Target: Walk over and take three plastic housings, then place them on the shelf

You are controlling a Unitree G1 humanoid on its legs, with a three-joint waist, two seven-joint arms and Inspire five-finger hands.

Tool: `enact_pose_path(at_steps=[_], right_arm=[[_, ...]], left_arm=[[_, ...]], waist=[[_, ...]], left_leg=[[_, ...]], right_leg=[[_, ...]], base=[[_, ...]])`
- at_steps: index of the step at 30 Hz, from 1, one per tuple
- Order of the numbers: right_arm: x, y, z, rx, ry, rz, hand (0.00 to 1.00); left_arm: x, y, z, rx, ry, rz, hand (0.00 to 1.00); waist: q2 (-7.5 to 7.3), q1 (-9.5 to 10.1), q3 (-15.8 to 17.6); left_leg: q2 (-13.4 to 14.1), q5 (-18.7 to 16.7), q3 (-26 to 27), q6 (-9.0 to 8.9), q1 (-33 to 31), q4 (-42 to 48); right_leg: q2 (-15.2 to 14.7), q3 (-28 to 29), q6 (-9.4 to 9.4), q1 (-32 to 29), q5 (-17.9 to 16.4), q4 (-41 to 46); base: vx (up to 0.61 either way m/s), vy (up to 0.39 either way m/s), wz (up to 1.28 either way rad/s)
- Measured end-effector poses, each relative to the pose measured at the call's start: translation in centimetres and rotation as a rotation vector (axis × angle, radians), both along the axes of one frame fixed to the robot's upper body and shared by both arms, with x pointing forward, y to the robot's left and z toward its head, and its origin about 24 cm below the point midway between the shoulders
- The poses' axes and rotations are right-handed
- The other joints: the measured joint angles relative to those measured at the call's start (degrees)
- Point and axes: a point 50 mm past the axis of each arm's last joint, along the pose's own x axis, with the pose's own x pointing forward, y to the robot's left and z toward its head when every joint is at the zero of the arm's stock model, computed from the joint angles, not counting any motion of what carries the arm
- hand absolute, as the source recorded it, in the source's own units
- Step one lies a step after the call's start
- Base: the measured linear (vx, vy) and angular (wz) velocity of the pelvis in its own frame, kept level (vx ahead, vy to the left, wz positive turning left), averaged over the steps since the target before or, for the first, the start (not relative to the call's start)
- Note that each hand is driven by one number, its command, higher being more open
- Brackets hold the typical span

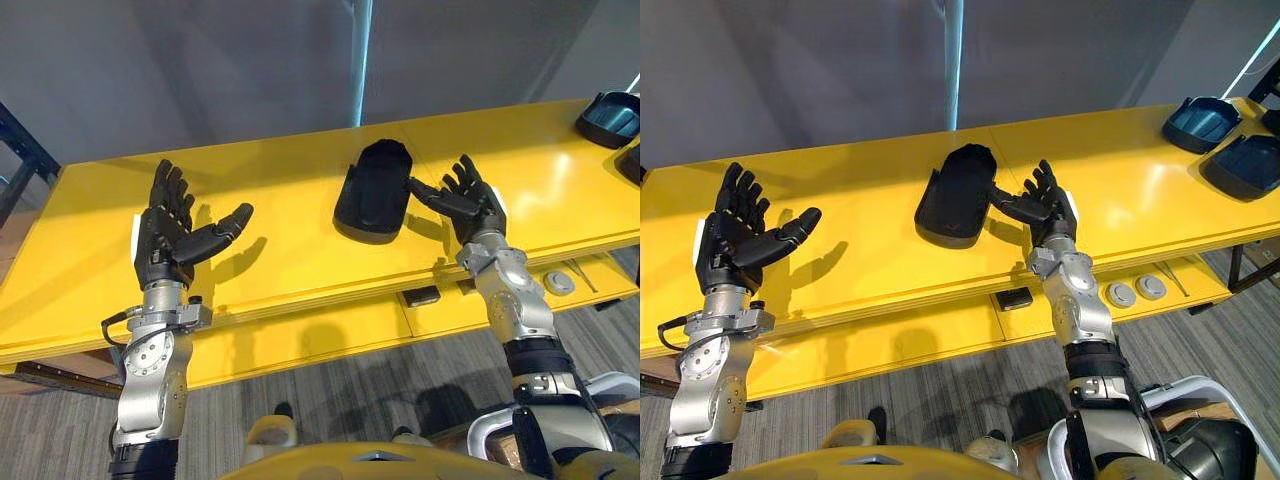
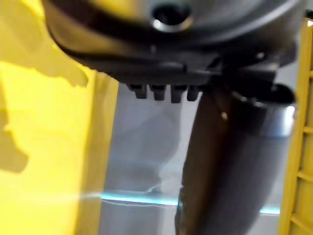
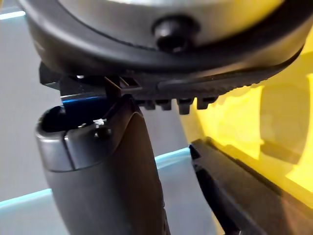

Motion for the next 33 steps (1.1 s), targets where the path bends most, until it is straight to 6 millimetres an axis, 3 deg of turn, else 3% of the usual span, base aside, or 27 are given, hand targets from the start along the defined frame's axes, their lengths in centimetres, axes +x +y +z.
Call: enact_pose_path(at_steps=[8, 15, 22, 33], right_arm=[[1.8, -0.7, 1.8, -0.035, -0.019, 0.027, 1.00], [3.6, -0.5, 1.7, -0.043, 0.054, 0.063, 1.00], [4.7, -1.4, 2.0, -0.054, 0.111, 0.059, 1.00], [5.7, -2.0, 3.0, -0.089, 0.158, 0.115, 1.00]], left_arm=[[-0.6, 0.1, -1.1, -0.009, 0.046, -0.014, 1.00], [-0.3, -1.1, -3.9, -0.071, 0.157, -0.091, 1.00], [-0.2, -2.3, -3.9, -0.175, 0.123, -0.251, 1.00], [-0.1, -3.2, -3.9, -0.149, 0.126, -0.344, 1.00]], waist=[[-0.10, 0.79, -0.13], [-0.10, 2.48, -0.52], [-0.07, 3.53, -0.51], [-0.07, 4.31, -0.21]], left_leg=[[-0.11, 0.27, -0.82, 0.01, -0.70, -0.08], [0.03, 0.45, -1.64, -0.07, -0.70, 0.00], [0.00, 0.96, -2.92, -0.12, -0.94, -0.15], [0.00, 1.78, -3.57, -0.13, -1.14, -1.09]], right_leg=[[0.09, -0.73, 0.26, 0.09, 0.56, -0.50], [0.50, -1.10, 0.20, 0.69, 0.80, -0.97], [0.63, -2.37, 0.07, 1.29, 0.75, -0.92], [0.76, -3.05, 0.05, 1.11, 0.73, -0.93]], base=[[0.02, 0.000, 0.05], [-0.01, 0.000, 0.02], [-0.03, 0.004, 0.09], [0.00, 0.001, 0.02]])
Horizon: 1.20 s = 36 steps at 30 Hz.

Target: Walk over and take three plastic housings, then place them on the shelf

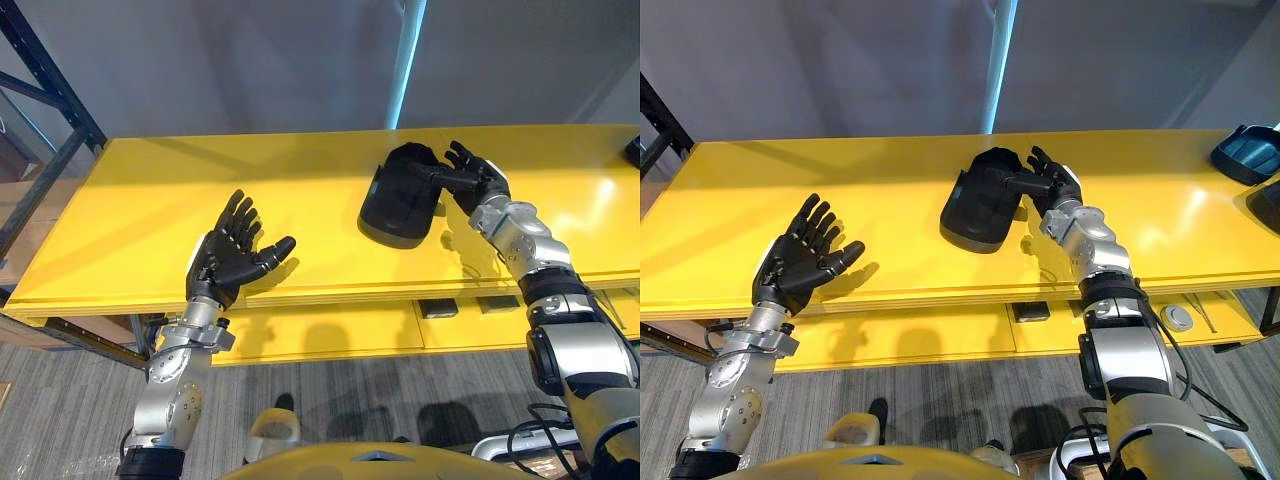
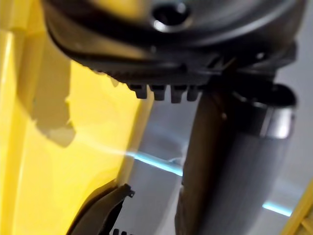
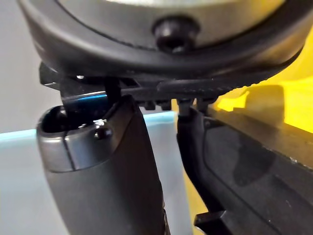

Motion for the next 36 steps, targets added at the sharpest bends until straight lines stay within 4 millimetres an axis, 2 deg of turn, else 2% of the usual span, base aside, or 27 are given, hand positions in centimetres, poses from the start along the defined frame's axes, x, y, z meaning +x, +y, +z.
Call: enact_pose_path(at_steps=[5, 11, 17, 21, 24, 26, 27, 28, 30, 31, 33, 35, 36], right_arm=[[0.8, 0.0, 2.1, -0.017, -0.030, 0.057, 1.00], [1.8, 0.9, 4.7, -0.034, -0.077, 0.118, 1.00], [2.2, 0.8, 5.6, -0.044, -0.111, 0.075, 1.00], [2.3, 0.7, 7.4, -0.082, -0.250, -0.007, 1.00], [1.9, 2.0, 10.7, -0.140, -0.439, -0.016, 1.00], [0.3, 4.0, 12.6, -0.128, -0.625, 0.049, 1.00], [-1.0, 6.2, 12.9, -0.098, -0.715, 0.118, 1.00], [-1.2, 6.6, 12.9, -0.089, -0.725, 0.130, 1.00], [-3.1, 10.1, 10.6, 0.003, -0.741, 0.230, 1.00], [-3.4, 11.0, 9.7, 0.002, -0.726, 0.250, 1.00], [-4.4, 14.6, 5.4, 0.000, -0.590, 0.352, 1.00], [-5.2, 16.9, 2.9, 0.008, -0.497, 0.422, 1.00], [-5.6, 17.5, 2.2, 0.022, -0.472, 0.439, 1.00]], left_arm=[[0.1, -0.1, 0.1, 0.001, -0.004, -0.011, 1.00], [0.2, 0.0, 0.2, 0.014, -0.009, -0.033, 1.00], [0.2, -0.8, 0.1, -0.017, -0.006, -0.067, 1.00], [0.1, -1.1, 0.0, -0.025, -0.007, -0.079, 1.00], [-0.1, -1.3, 0.1, -0.031, -0.022, -0.075, 1.00], [-0.3, -1.3, 0.8, -0.043, -0.067, -0.055, 1.00], [-0.5, -1.1, 1.6, -0.054, -0.118, -0.028, 1.00], [-0.6, -1.1, 1.7, -0.058, -0.129, -0.021, 1.00], [-1.0, -0.9, 3.6, -0.086, -0.235, 0.031, 1.00], [-1.0, -0.9, 4.1, -0.090, -0.263, 0.046, 1.00], [-1.3, -0.9, 5.6, -0.090, -0.348, 0.103, 1.00], [-1.4, -1.0, 6.1, -0.084, -0.385, 0.131, 1.00], [-1.5, -1.1, 6.2, -0.084, -0.386, 0.142, 1.00]], waist=[[0.06, 0.74, 1.10], [0.13, 1.70, 2.90], [0.50, 2.61, 4.11], [0.53, 2.36, 4.14], [0.85, 1.87, 4.41], [0.96, 1.45, 4.47], [0.94, 0.92, 4.47], [0.94, 0.77, 4.47], [0.93, 0.29, 4.46], [0.90, 0.17, 4.44], [0.85, -0.50, 4.41], [0.81, -0.63, 4.41], [0.79, -0.62, 4.40]], left_leg=[[0.06, 0.02, -0.32, -0.03, -0.41, 0.17], [0.06, 0.02, -0.50, -0.04, -0.59, 0.75], [0.03, -0.05, -1.02, -0.07, -0.91, 1.11], [0.04, -0.09, -1.06, -0.11, -1.00, 1.11], [0.10, -0.25, -0.76, -0.25, -0.84, 1.11], [0.20, -0.63, -0.05, -0.28, -0.44, 1.11], [0.28, -0.85, 0.55, -0.36, 0.03, 1.06], [0.30, -0.91, 0.67, -0.35, 0.14, 1.04], [0.44, -1.20, 1.56, -0.47, 1.41, 0.65], [0.46, -1.20, 1.69, -0.47, 1.76, 0.32], [0.63, -1.20, 2.17, -0.51, 2.61, -0.40], [0.78, -0.85, 2.19, -0.63, 2.70, -1.20], [0.85, -0.74, 2.18, -0.63, 2.71, -1.38]], right_leg=[[0.13, -0.45, -0.03, -0.07, -0.02, -0.02], [0.14, -0.63, -0.05, 0.05, -0.03, -0.03], [0.18, -1.13, -0.11, 0.22, -0.08, -0.01], [0.21, -1.08, -0.11, 0.09, -0.09, -0.05], [0.24, -0.94, -0.12, 0.04, -0.09, -0.09], [0.22, -0.44, -0.15, 0.00, -0.12, -0.10], [0.18, 0.05, -0.16, 0.02, -0.13, -0.09], [0.17, 0.16, -0.17, 0.04, -0.14, -0.08], [0.10, 0.65, -0.28, 0.52, -0.26, -0.05], [0.11, 0.76, -0.33, 0.66, -0.31, -0.05], [0.20, 1.09, -0.48, 0.96, -0.45, -0.07], [0.38, 1.02, -0.50, 0.70, -0.46, -0.08], [0.46, 1.00, -0.50, 0.65, -0.46, -0.09]], base=[[0.00, 0.003, 0.05], [0.00, 0.001, 0.01], [0.00, 0.005, 0.04], [0.00, 0.000, 0.00], [0.01, 0.002, -0.06], [0.03, 0.007, -0.18], [0.04, 0.010, -0.17], [0.04, 0.013, -0.22], [0.03, 0.010, -0.19], [0.02, 0.004, -0.15], [0.00, 0.004, -0.10], [0.00, 0.000, 0.00], [0.00, 0.000, 0.00]])
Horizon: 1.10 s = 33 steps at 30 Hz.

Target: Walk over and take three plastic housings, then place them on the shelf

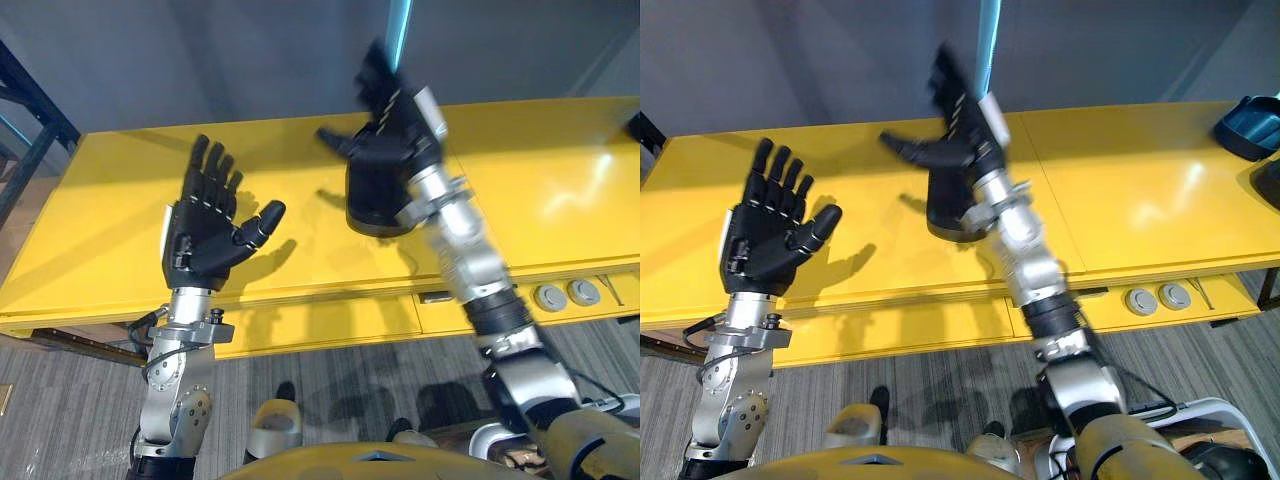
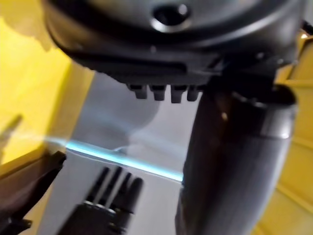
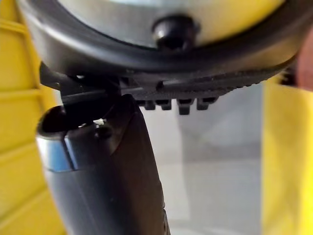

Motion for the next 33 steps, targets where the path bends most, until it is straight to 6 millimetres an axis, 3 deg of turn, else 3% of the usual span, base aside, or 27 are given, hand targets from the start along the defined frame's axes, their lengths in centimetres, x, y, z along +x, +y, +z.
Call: enact_pose_path(at_steps=[4, 8, 14, 20, 24, 33], right_arm=[[-1.7, 4.0, -1.6, 0.102, 0.092, 0.122, 1.00], [-3.1, 5.7, -2.4, 0.188, 0.140, 0.162, 1.00], [-4.6, 7.5, -3.8, 0.166, 0.196, 0.179, 1.00], [-5.7, 7.1, -5.6, 0.172, 0.278, 0.079, 1.00], [-6.7, 6.2, -7.7, 0.173, 0.369, 0.000, 1.00], [-7.5, 4.9, -7.6, 0.191, 0.352, -0.076, 1.00]], left_arm=[[-0.5, 0.1, -0.1, -0.040, 0.000, 0.054, 1.00], [-1.4, 0.2, 0.6, -0.018, -0.034, 0.092, 1.00], [-1.8, 0.3, 1.5, -0.049, -0.084, 0.132, 1.00], [-2.4, 0.4, 0.8, -0.073, -0.051, 0.162, 1.00], [-2.7, 0.5, 0.4, -0.083, -0.023, 0.180, 1.00], [-2.7, -0.3, 0.1, -0.098, -0.007, 0.145, 1.00]], waist=[[-0.83, 0.25, -0.39], [-2.41, 0.18, -1.30], [-2.43, -0.32, -1.49], [-2.43, -0.84, -2.42], [-2.43, -2.29, -2.98], [-1.91, -3.79, -3.40]], left_leg=[[0.19, 0.43, -0.04, -0.21, 0.58, -1.11], [0.13, 0.39, 0.10, -0.25, 0.56, -1.42], [0.14, 0.37, 0.27, -0.28, 0.47, -1.48], [0.22, 0.33, 1.06, -0.28, -0.73, -1.49], [0.22, 0.28, 1.56, -0.30, -1.16, -1.33], [0.36, -0.09, 2.85, -0.30, -1.12, -1.33]], right_leg=[[0.25, -0.04, -0.05, 0.17, -0.03, -0.20], [0.24, 0.01, -0.11, 0.05, -0.07, -0.48], [0.24, 0.12, -0.33, -0.32, -0.24, -0.45], [0.24, 1.09, -0.33, -2.08, -0.21, -0.24], [0.21, 1.77, -0.32, -2.91, -0.20, -0.08], [0.21, 2.92, -0.32, -3.74, -0.20, 0.10]], base=[[0.00, 0.000, 0.00], [0.00, 0.000, 0.00], [0.00, 0.002, -0.01], [0.02, 0.010, -0.06], [0.02, 0.006, -0.05], [0.00, 0.006, -0.06]])
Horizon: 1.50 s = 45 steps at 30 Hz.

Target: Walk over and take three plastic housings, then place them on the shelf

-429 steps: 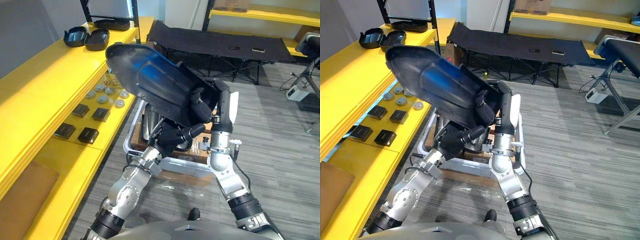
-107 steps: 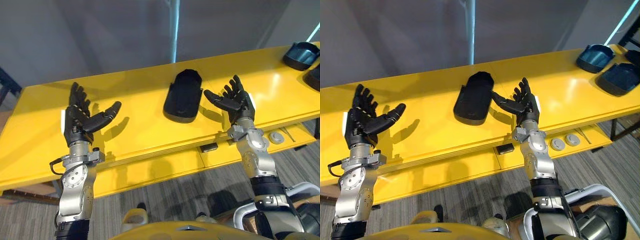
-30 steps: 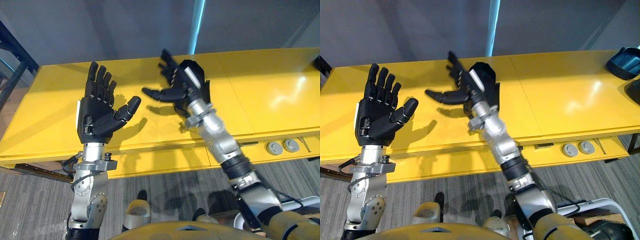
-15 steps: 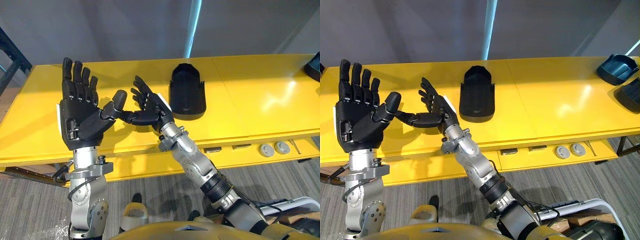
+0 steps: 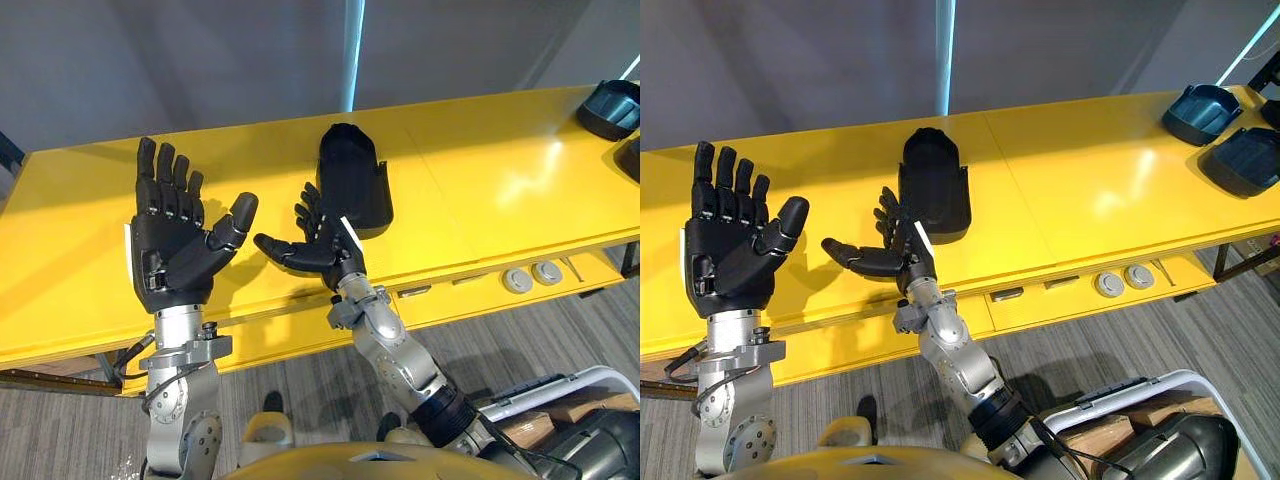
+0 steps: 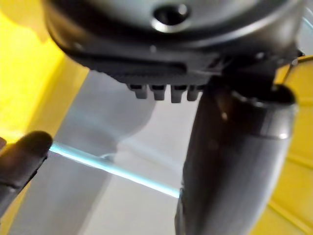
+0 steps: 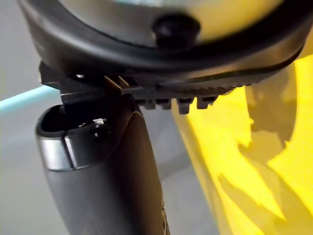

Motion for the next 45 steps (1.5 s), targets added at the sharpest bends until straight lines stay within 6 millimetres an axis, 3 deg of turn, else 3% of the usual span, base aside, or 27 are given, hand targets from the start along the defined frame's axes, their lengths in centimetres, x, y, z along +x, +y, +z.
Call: enact_pose_path(at_steps=[6, 16, 25, 28, 31, 33, 36, 39, 45], right_arm=[[0.1, -1.5, -0.7, -0.022, 0.022, -0.093, 1.00], [-0.1, -3.1, -0.9, -0.003, 0.041, -0.176, 1.00], [-0.1, -3.9, -1.0, -0.040, -0.014, -0.053, 1.00], [-0.2, -4.7, -0.1, -0.063, -0.077, -0.003, 1.00], [0.0, -7.4, 3.3, -0.041, -0.239, -0.064, 1.00], [-0.2, -10.9, 6.3, -0.004, -0.391, -0.207, 1.00], [-0.8, -15.5, 8.4, -0.013, -0.493, -0.384, 1.00], [-1.3, -18.1, 8.6, -0.050, -0.500, -0.491, 1.00], [-1.9, -20.0, 6.4, -0.099, -0.390, -0.557, 1.00]], left_arm=[[0.0, -0.2, 0.0, -0.003, 0.001, -0.008, 1.00], [0.0, -0.9, -0.2, -0.005, 0.003, -0.048, 1.00], [-0.3, -0.8, -0.5, 0.001, 0.021, -0.053, 1.00], [-0.3, -0.8, -0.7, 0.003, 0.034, -0.051, 1.00], [-0.4, -0.4, -0.8, 0.013, 0.034, -0.040, 1.00], [-0.4, -0.2, -0.7, 0.024, 0.035, -0.027, 1.00], [-0.4, 0.3, -0.8, 0.066, 0.057, -0.005, 1.00], [-0.3, 0.3, -1.0, 0.072, 0.074, -0.012, 1.00], [0.1, -0.2, -1.4, 0.077, 0.103, -0.051, 1.00]], waist=[[0.96, -0.16, -1.19], [1.36, -1.41, -1.97], [1.92, -1.58, -3.05], [1.93, -1.27, -3.32], [1.80, -1.23, -3.40], [1.62, -1.37, -3.52], [1.28, -2.04, -3.75], [1.24, -3.15, -3.94], [1.18, -4.62, -3.90]], left_leg=[[0.02, -0.08, 0.87, 0.06, 0.00, -0.10], [0.02, -0.12, 1.33, 0.08, 0.61, -0.30], [-0.04, 0.08, 1.11, 0.15, 1.00, -0.81], [-0.08, 0.34, 1.05, 0.14, 1.74, -1.39], [-0.11, 0.42, 1.00, 0.16, 1.76, -1.58], [-0.11, 0.90, 1.18, 0.25, 1.95, -2.24], [-0.09, 1.21, 1.79, 0.22, 2.66, -2.94], [-0.04, 1.49, 3.10, 0.22, 3.10, -3.85], [0.06, 1.55, 4.53, 0.16, 3.72, -4.46]], right_leg=[[-0.01, 1.09, 0.04, -0.70, 0.03, 0.06], [-0.04, 1.51, 0.11, -0.54, 0.07, 0.07], [-0.05, 1.34, 0.17, -0.17, 0.11, -0.02], [-0.04, 1.22, 0.17, 0.49, 0.10, -0.07], [-0.05, 1.26, 0.20, 0.49, 0.12, 0.00], [-0.05, 1.39, 0.31, 0.30, 0.19, 0.05], [-0.02, 1.86, 0.35, 0.24, 0.21, 0.04], [0.05, 3.06, 0.46, -0.62, 0.28, -0.03], [0.19, 4.53, 0.74, -1.13, 0.53, -0.05]], base=[[0.00, 0.007, -0.07], [0.00, 0.002, -0.02], [0.00, 0.000, 0.00], [0.00, 0.000, 0.00], [-0.03, 0.006, 0.02], [-0.03, 0.003, -0.01], [-0.02, 0.005, -0.09], [-0.02, 0.007, -0.19], [0.01, 0.005, -0.13]])
